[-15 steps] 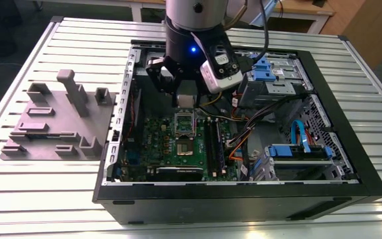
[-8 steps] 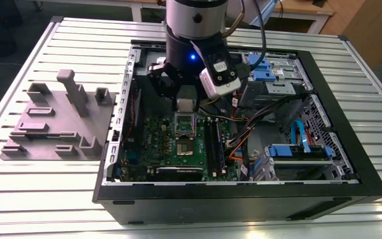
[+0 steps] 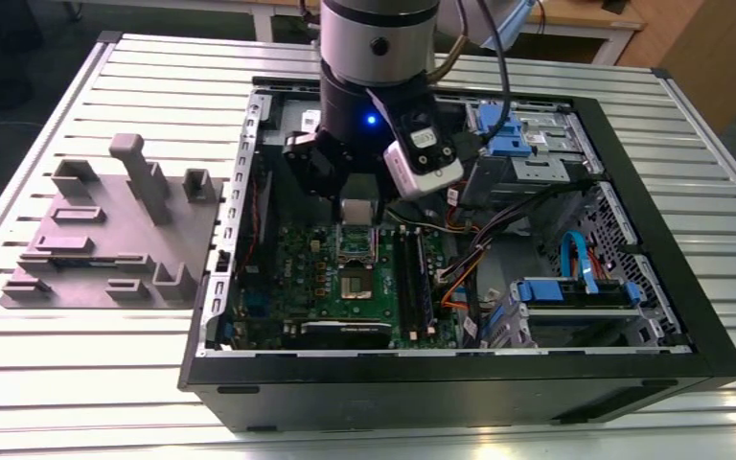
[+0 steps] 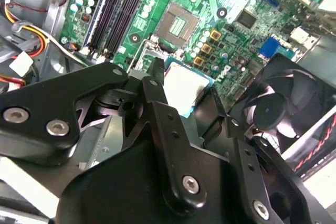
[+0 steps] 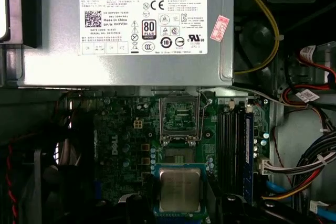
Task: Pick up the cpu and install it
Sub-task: 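Place the cpu into insertion slot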
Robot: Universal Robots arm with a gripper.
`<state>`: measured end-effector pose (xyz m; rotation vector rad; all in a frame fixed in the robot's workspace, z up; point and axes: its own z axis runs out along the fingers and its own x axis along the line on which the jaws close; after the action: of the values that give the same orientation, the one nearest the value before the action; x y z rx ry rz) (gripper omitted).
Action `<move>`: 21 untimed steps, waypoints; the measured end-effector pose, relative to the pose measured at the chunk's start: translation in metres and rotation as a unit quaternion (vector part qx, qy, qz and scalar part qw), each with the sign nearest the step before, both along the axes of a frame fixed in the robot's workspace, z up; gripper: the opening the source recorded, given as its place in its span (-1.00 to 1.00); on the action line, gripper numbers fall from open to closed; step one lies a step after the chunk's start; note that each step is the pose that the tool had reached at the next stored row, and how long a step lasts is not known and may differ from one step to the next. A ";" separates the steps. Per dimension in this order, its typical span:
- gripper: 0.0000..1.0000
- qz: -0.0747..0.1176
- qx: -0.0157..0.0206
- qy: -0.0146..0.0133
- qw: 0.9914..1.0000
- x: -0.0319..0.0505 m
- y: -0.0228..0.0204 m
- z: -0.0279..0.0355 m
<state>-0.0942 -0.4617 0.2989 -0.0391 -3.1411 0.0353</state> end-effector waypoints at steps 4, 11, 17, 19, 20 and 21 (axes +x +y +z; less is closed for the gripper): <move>-0.06 0.000 0.000 0.000 1.000 0.0010 -0.0015 -0.0062; -0.06 0.000 0.000 0.000 1.000 0.0035 -0.0111 -0.0129; -0.06 0.000 0.000 0.000 1.000 0.0062 -0.0120 -0.0236; -0.06 0.000 0.000 0.000 1.000 0.0064 -0.0121 -0.0273; -0.06 0.000 0.000 0.000 1.000 0.0065 -0.0121 -0.0291; -0.06 0.000 0.000 0.000 1.000 0.0065 -0.0121 -0.0309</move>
<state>-0.0877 -0.4738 0.2680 -0.0394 -3.1411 0.0355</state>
